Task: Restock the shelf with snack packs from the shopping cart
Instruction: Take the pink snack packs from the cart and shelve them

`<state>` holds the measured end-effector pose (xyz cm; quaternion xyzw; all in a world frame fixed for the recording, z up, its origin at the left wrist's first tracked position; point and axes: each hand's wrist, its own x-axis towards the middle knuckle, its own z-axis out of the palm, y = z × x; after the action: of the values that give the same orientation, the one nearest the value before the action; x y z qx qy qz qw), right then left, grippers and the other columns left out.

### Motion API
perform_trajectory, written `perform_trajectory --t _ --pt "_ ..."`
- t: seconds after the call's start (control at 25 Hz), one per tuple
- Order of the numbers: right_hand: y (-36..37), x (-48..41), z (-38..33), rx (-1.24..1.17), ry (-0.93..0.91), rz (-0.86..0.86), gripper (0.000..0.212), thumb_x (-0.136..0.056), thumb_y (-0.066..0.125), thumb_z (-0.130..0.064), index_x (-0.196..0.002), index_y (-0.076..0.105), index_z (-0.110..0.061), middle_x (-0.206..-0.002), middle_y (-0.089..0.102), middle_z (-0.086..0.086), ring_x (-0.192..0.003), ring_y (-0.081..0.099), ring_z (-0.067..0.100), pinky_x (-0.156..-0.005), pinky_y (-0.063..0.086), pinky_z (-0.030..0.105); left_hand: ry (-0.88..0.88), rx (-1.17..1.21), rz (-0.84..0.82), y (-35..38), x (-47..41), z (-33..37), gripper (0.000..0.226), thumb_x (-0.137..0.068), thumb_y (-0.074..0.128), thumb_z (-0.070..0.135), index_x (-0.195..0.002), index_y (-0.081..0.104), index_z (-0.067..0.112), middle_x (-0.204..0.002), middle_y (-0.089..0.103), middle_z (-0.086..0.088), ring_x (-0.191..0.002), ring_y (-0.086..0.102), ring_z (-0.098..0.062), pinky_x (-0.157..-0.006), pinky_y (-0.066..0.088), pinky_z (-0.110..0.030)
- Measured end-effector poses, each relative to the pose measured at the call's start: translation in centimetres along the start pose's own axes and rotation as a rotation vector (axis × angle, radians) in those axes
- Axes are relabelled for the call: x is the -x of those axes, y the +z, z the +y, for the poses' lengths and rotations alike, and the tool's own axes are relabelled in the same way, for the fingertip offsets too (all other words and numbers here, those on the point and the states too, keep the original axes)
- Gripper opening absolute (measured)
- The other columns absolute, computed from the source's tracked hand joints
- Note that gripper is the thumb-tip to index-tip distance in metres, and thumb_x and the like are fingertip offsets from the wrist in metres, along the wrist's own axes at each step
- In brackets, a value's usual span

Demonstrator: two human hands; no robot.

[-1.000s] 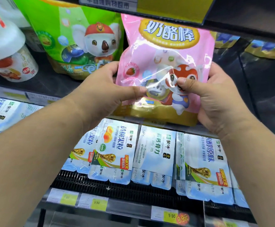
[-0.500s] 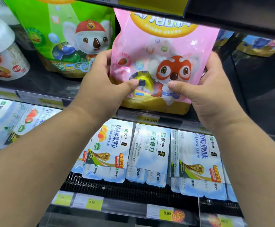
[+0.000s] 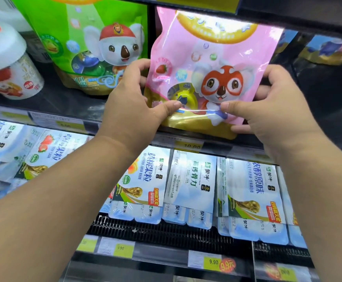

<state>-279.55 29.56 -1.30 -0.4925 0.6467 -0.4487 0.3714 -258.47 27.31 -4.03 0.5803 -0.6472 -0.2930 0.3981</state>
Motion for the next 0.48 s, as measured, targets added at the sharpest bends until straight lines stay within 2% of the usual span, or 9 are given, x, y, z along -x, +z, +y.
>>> perform_trajectory --t 0.08,0.2,0.32,0.4,0.48 --pt "0.1 -0.2 -0.3 -0.030 -0.019 0.007 0.050 -0.075 0.079 -0.001 -0.105 0.049 -0.026 -0.097 0.074 0.001 -0.081 0.074 0.012 -0.062 0.062 0.033 0.002 0.005 0.012 0.3 -0.4 0.1 0.071 -0.076 0.083 0.029 -0.136 0.045 0.026 -0.100 0.057 0.015 -0.074 0.049 0.006 -0.071 0.041 -0.007" --pt "0.7 -0.5 -0.2 -0.066 -0.086 0.053 0.053 -0.073 0.079 0.000 -0.108 0.048 -0.024 -0.100 0.073 0.000 -0.088 0.073 0.010 -0.068 0.060 0.028 -0.005 0.032 0.019 1.0 -1.0 0.1 0.078 -0.078 0.080 0.022 -0.143 0.038 0.025 -0.121 0.057 0.005 -0.090 0.053 0.002 -0.077 0.045 -0.007" --pt "1.4 -1.1 0.3 -0.084 -0.141 0.087 0.058 -0.071 0.081 -0.003 -0.114 0.047 -0.022 -0.105 0.073 0.001 -0.094 0.072 0.011 -0.077 0.059 0.030 -0.019 0.095 0.000 1.7 -1.2 0.1 0.093 -0.076 0.079 0.020 -0.152 0.025 0.025 -0.140 0.046 -0.003 -0.108 0.055 -0.007 -0.095 0.052 -0.028" --pt "1.7 -1.3 0.8 -0.105 -0.160 0.098 0.060 -0.072 0.081 -0.003 -0.118 0.046 -0.019 -0.111 0.071 0.002 -0.100 0.071 0.012 -0.082 0.059 0.031 -0.005 0.104 0.009 2.2 -1.2 -0.1 0.091 -0.072 0.075 0.023 -0.149 0.028 0.024 -0.140 0.037 -0.005 -0.115 0.054 -0.014 -0.100 0.051 -0.036" --pt "2.0 -1.3 1.4 -0.102 -0.163 0.112 0.060 -0.073 0.080 -0.003 -0.120 0.046 -0.020 -0.115 0.069 0.003 -0.102 0.070 0.012 -0.084 0.059 0.030 -0.005 0.094 0.021 2.5 -1.1 -0.2 0.079 -0.069 0.072 0.025 -0.141 0.039 0.023 -0.131 0.035 -0.005 -0.115 0.054 -0.017 -0.100 0.051 -0.038"
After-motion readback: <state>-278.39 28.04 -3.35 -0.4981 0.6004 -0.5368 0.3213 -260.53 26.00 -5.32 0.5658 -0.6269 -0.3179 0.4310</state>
